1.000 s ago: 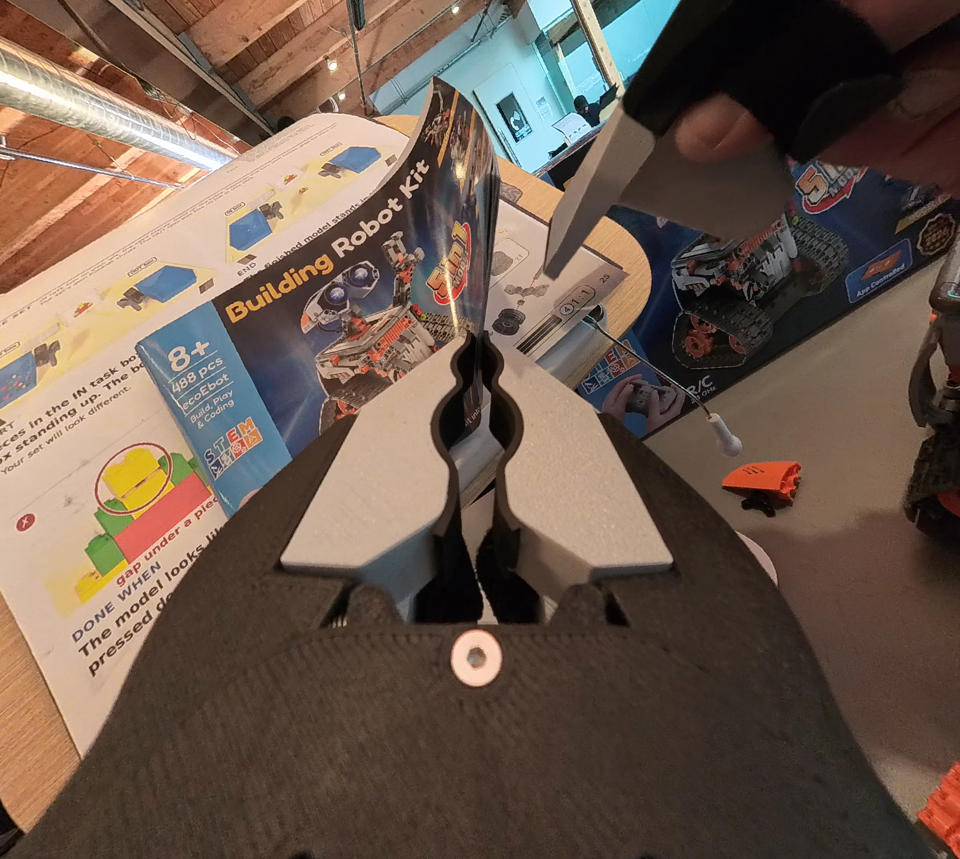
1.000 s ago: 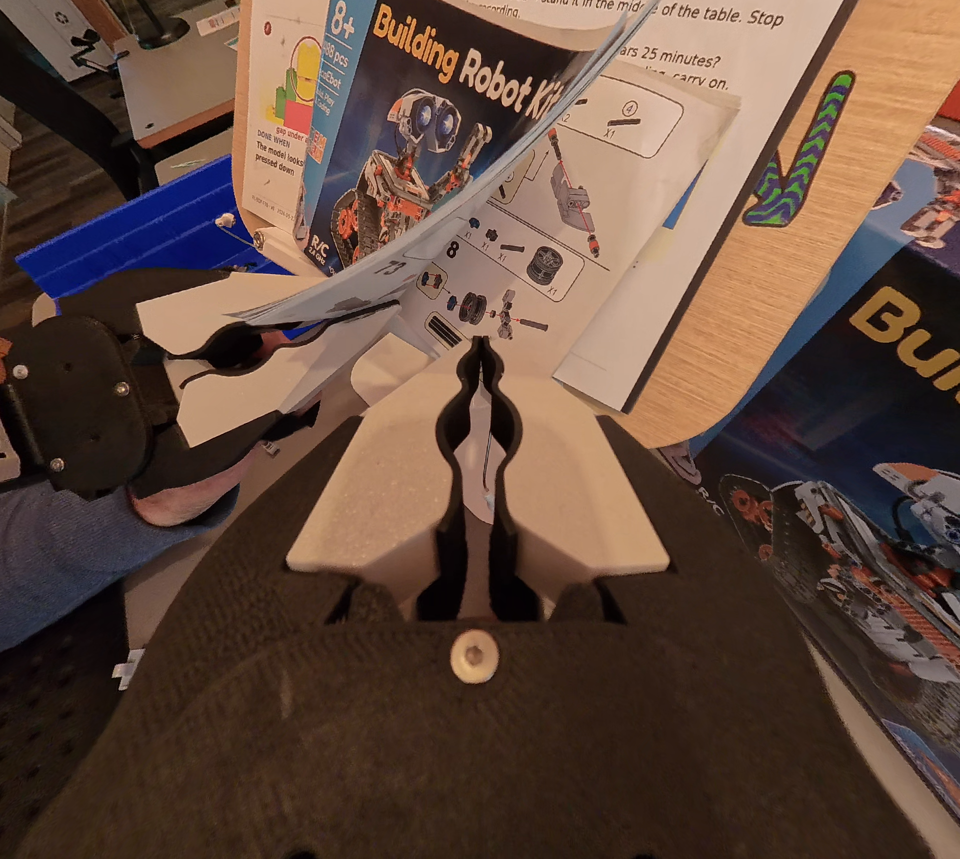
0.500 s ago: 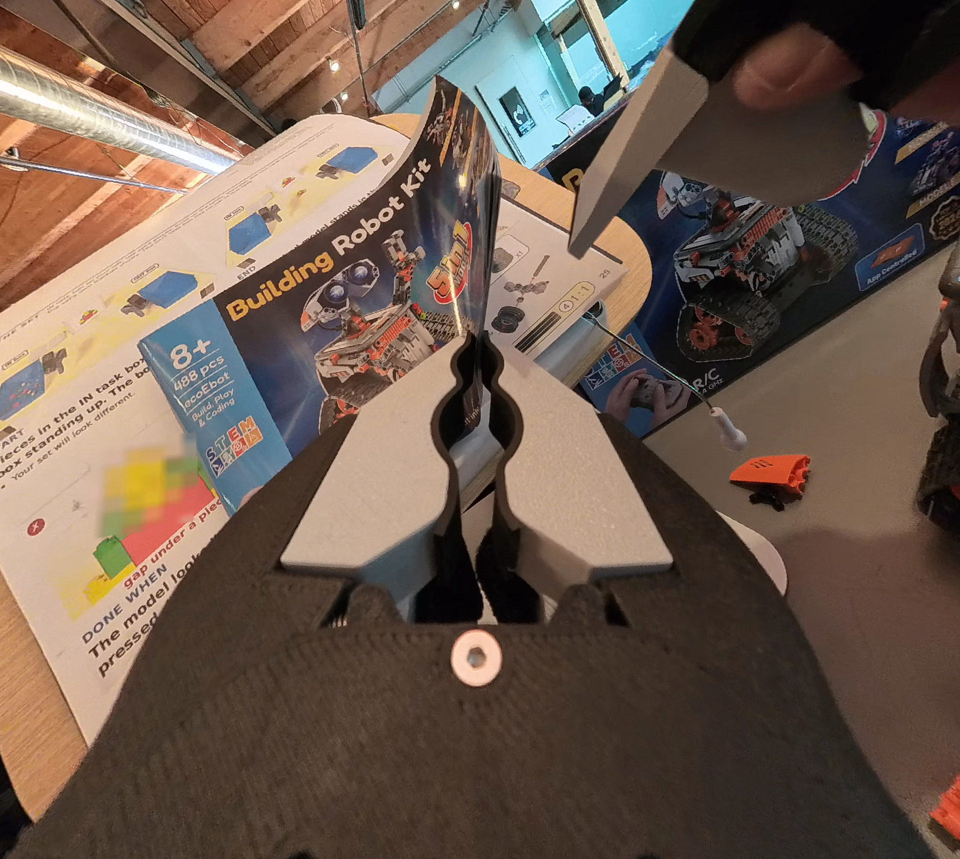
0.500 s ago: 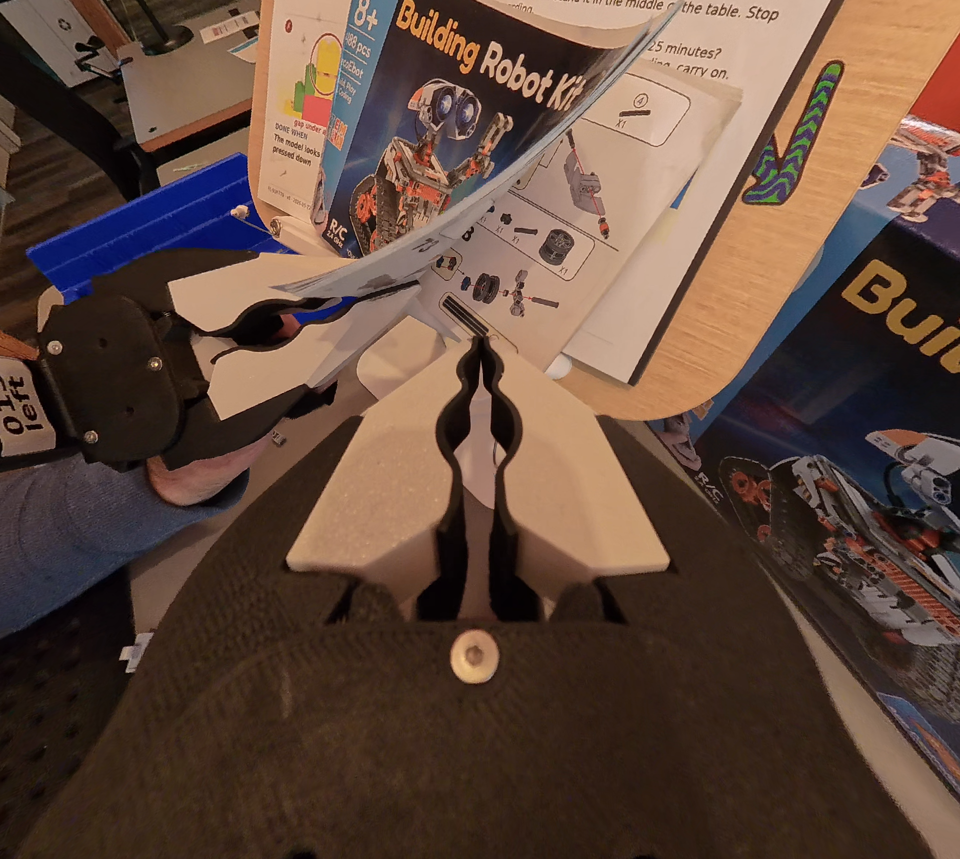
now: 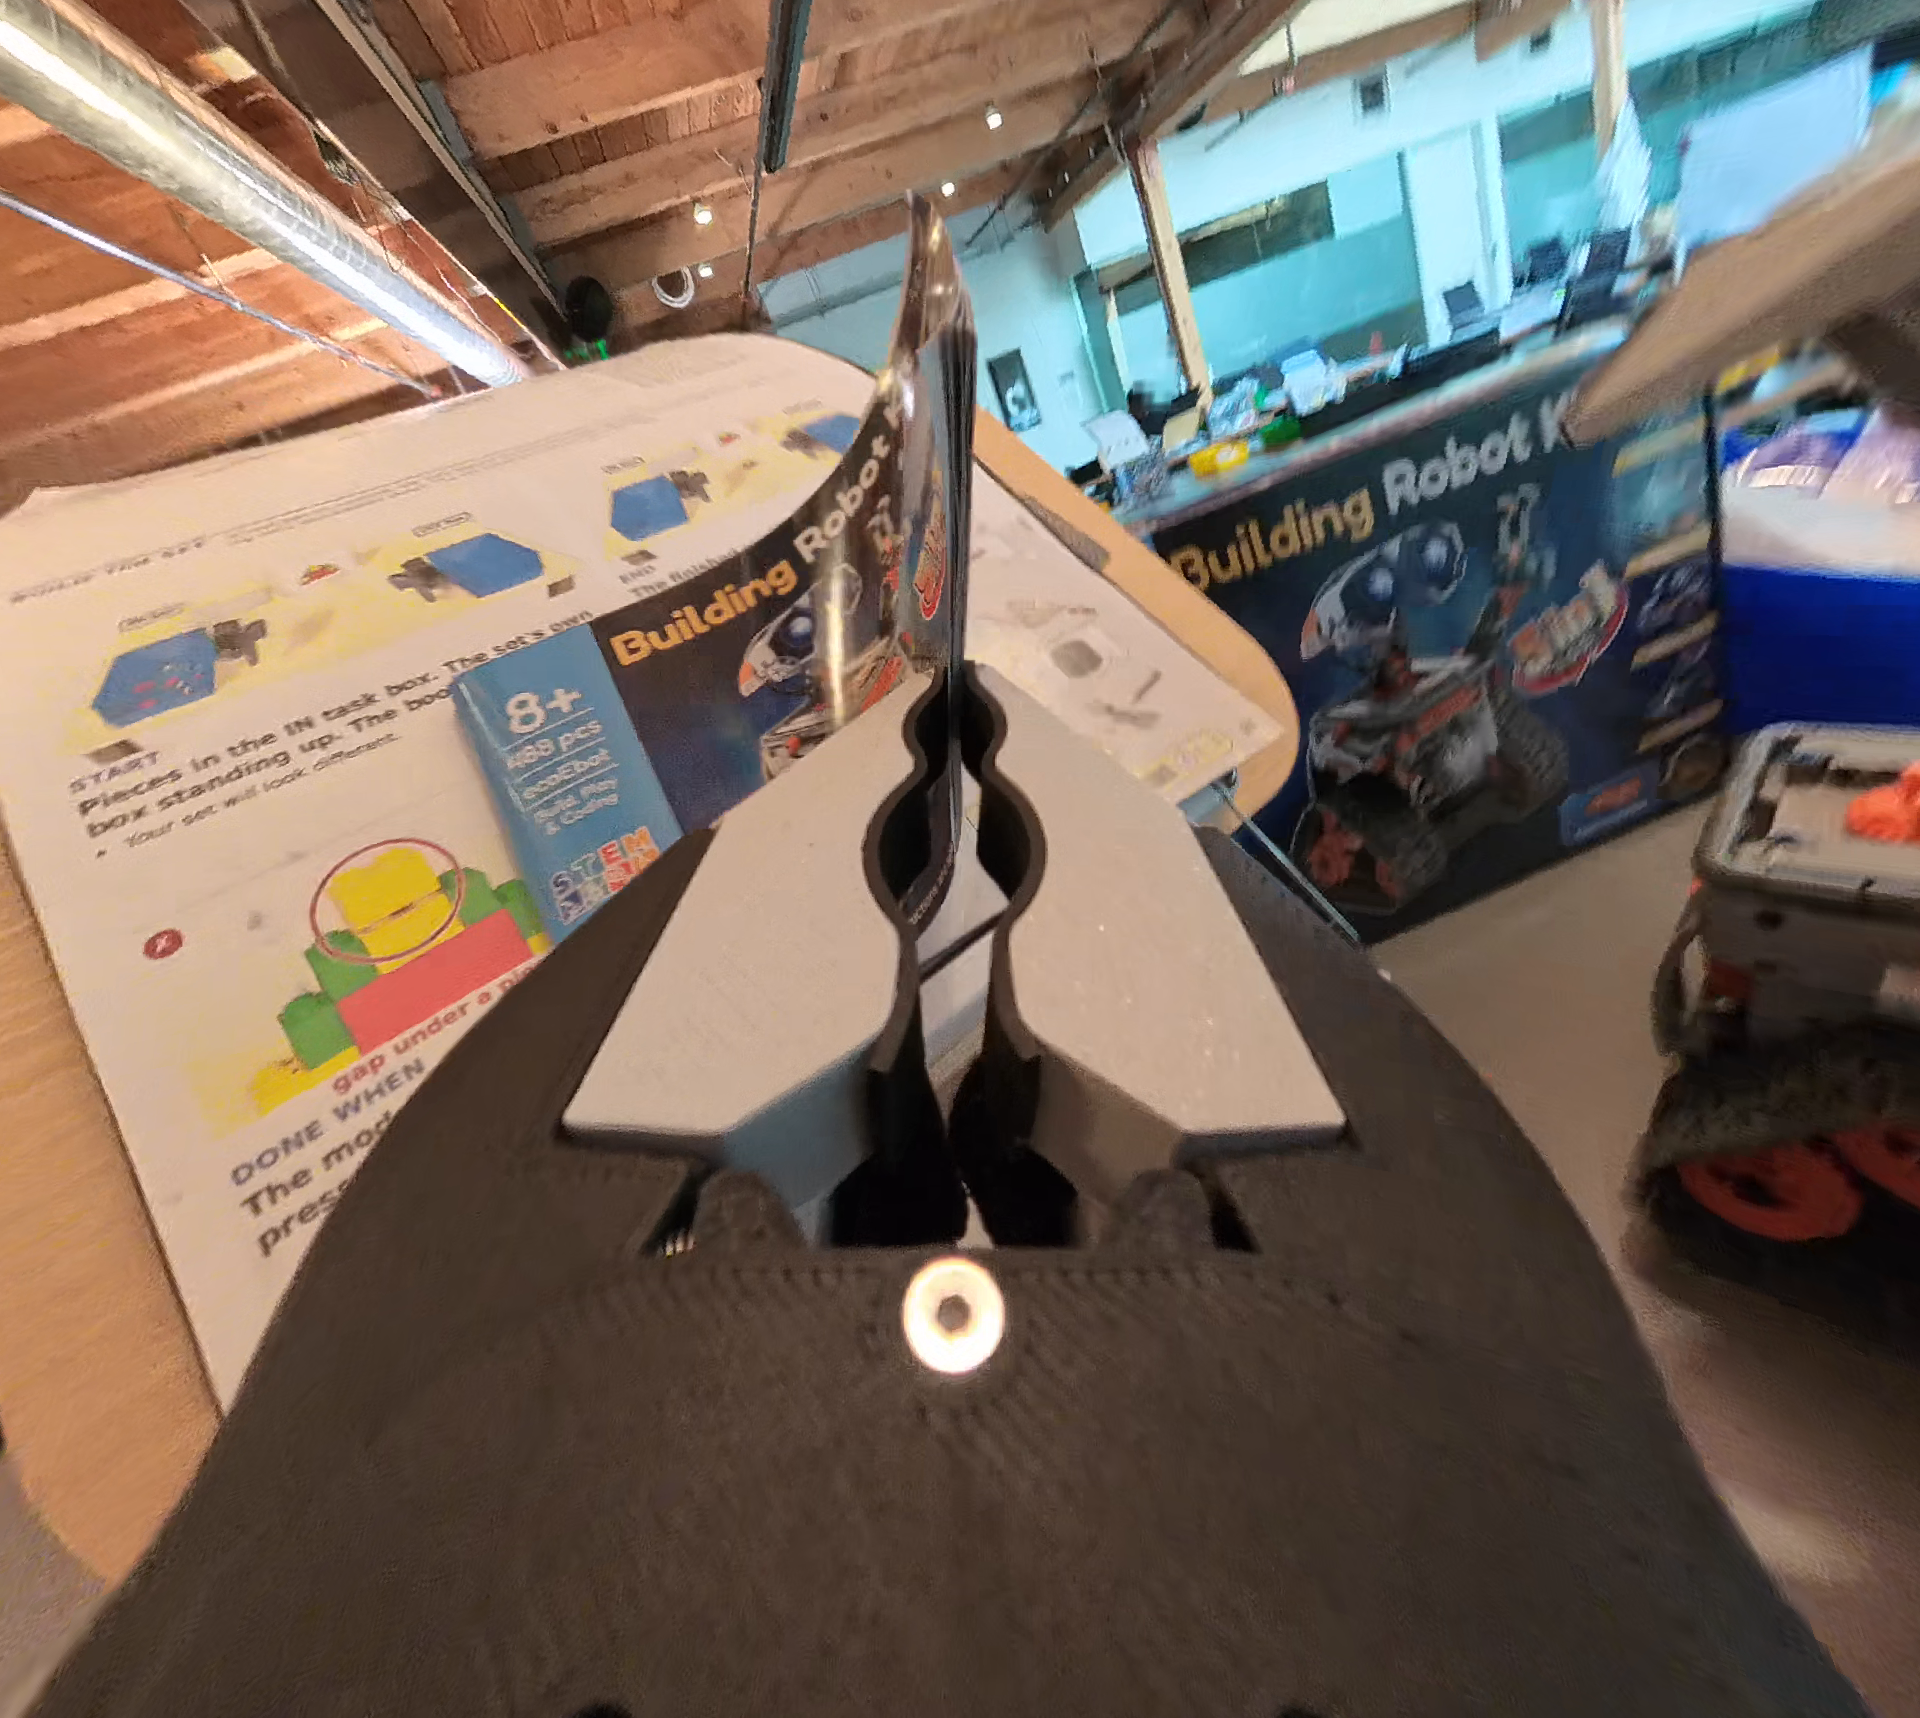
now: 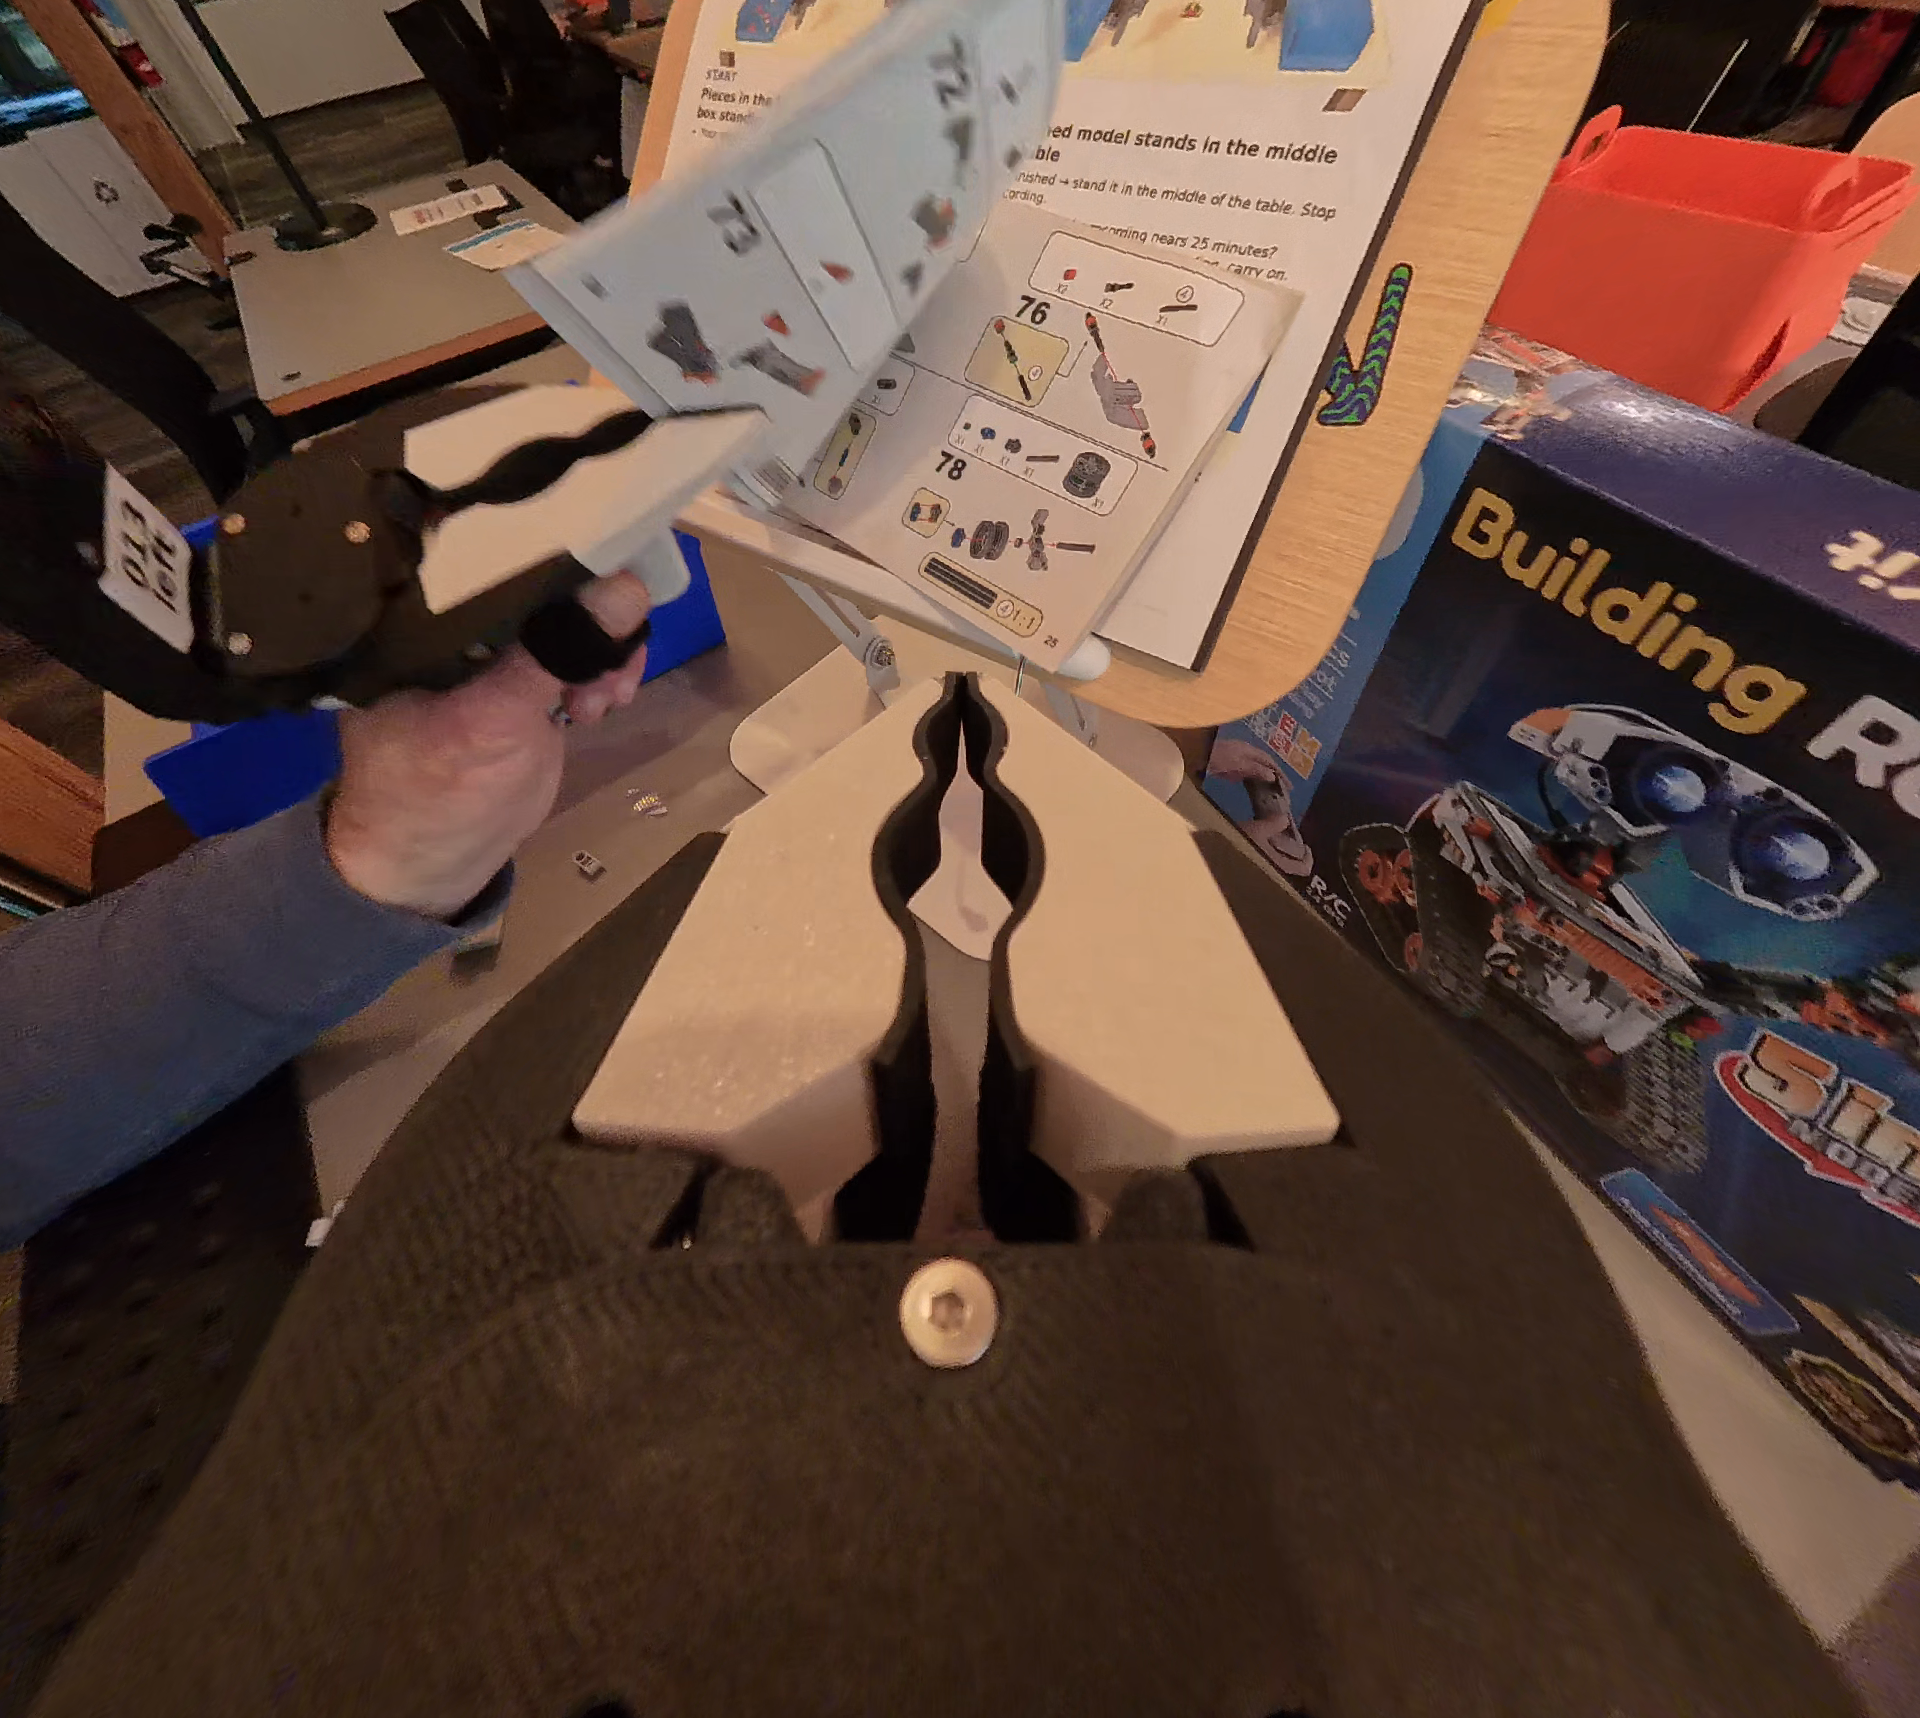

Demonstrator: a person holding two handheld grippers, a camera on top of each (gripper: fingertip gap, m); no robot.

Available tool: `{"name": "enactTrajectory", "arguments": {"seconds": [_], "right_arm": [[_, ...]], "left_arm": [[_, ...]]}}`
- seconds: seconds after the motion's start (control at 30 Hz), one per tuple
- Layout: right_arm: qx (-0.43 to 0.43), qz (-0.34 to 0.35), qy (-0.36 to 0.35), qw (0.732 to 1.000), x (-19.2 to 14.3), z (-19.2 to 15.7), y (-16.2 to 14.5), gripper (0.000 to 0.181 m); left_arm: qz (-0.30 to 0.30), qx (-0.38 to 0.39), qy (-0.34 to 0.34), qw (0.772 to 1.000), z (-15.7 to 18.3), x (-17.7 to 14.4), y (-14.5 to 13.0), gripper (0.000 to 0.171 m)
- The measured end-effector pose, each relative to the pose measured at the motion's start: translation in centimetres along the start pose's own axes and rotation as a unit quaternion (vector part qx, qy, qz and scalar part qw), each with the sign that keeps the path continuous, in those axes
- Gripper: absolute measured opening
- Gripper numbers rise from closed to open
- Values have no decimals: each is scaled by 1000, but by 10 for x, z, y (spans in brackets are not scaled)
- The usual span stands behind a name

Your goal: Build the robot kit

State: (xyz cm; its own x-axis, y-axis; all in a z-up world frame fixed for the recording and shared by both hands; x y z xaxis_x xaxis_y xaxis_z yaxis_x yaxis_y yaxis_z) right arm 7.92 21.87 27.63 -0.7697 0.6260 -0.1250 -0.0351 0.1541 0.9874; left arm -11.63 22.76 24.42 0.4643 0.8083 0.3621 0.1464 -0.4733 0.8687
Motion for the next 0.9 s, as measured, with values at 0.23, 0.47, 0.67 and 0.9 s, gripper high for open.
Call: {"name": "enactTrajectory", "arguments": {"seconds": [0.23,0.47,0.67,0.9], "right_arm": [[-14,-10,-3,1000,-7,-7,-11,0],[-58,-50,23,997,37,-24,-20,0],[-120,-61,95,986,87,-64,-26,0],[-234,-169,201,936,131,-172,-89,10]], "left_arm": [[65,-119,84,987,-62,-55,38,0],[63,-279,198,938,-135,-119,3,0],[78,-351,220,907,-146,-128,-14,0],[57,-354,222,907,-139,-115,-27,0]]}}
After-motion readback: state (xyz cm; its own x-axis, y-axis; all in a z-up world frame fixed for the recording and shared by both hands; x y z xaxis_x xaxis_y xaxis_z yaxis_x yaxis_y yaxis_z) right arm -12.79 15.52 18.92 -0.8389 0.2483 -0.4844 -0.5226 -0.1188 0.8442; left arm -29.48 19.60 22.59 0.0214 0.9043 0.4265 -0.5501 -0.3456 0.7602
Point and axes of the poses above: each gripper's, where its closed fingertips meet, x out along the fingers, y out of its top, z = x × y across the jaws, the point moved 7 cm from there along -x, back along the fingers, and after that the axes turned 11 degrees about z, right-handed, at the moved point
